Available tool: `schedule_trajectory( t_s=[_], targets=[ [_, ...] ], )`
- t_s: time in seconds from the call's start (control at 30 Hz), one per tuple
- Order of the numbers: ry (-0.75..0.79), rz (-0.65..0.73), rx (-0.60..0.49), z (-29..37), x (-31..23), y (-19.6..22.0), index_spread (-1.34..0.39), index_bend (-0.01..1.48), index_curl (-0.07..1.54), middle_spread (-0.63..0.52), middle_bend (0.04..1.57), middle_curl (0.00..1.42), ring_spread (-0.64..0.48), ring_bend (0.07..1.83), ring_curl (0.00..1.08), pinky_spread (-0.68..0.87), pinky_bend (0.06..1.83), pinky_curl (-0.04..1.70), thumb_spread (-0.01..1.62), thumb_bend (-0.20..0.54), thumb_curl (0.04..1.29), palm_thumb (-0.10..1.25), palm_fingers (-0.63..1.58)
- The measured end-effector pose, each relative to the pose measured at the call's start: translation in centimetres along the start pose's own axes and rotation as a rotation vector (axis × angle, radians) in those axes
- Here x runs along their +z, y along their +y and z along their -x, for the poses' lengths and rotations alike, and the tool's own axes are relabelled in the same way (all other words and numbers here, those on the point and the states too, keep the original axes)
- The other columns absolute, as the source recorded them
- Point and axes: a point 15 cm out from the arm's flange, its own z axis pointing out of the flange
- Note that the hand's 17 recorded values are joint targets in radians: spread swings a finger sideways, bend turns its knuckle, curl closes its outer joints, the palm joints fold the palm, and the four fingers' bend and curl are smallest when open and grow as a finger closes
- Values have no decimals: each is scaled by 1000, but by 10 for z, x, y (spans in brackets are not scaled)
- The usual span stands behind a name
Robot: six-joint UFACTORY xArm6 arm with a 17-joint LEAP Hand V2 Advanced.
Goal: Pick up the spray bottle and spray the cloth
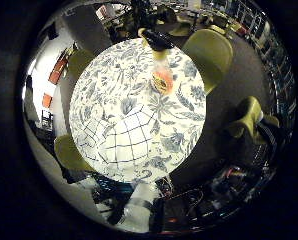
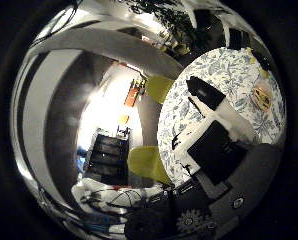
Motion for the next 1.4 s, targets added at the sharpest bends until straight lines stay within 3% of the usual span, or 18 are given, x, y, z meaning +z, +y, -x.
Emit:
schedule_trajectory(
  t_s=[0.4, 0.53, 0.87, 1.07, 1.4],
  targets=[
    [-27, -83, 144, -71, -27, 24, -321, 212, 513, -103, 609, 501, -2, 663, 244, 270, 627, -2, 1054, -16, 530, 964, 512],
    [-74, -175, 209, -103, -36, 24, -318, 191, 508, -102, 602, 500, -2, 671, 245, 270, 634, -1, 1054, -16, 536, 970, 504],
    [-222, -389, 276, -172, -36, 21, -234, 158, 439, -30, 543, 484, 36, 691, 258, 297, 730, 32, 1095, -32, 500, 780, 341],
    [-247, -449, 261, -208, -28, 39, -159, 151, 339, 64, 480, 445, 109, 688, 267, 330, 826, 92, 1066, -36, 377, 573, 121],
    [-337, -420, 274, -222, 14, 46, -151, 162, 320, 172, 343, 363, 198, 528, 230, 347, 707, 138, 998, -32, 314, 485, 29]
  ],
)
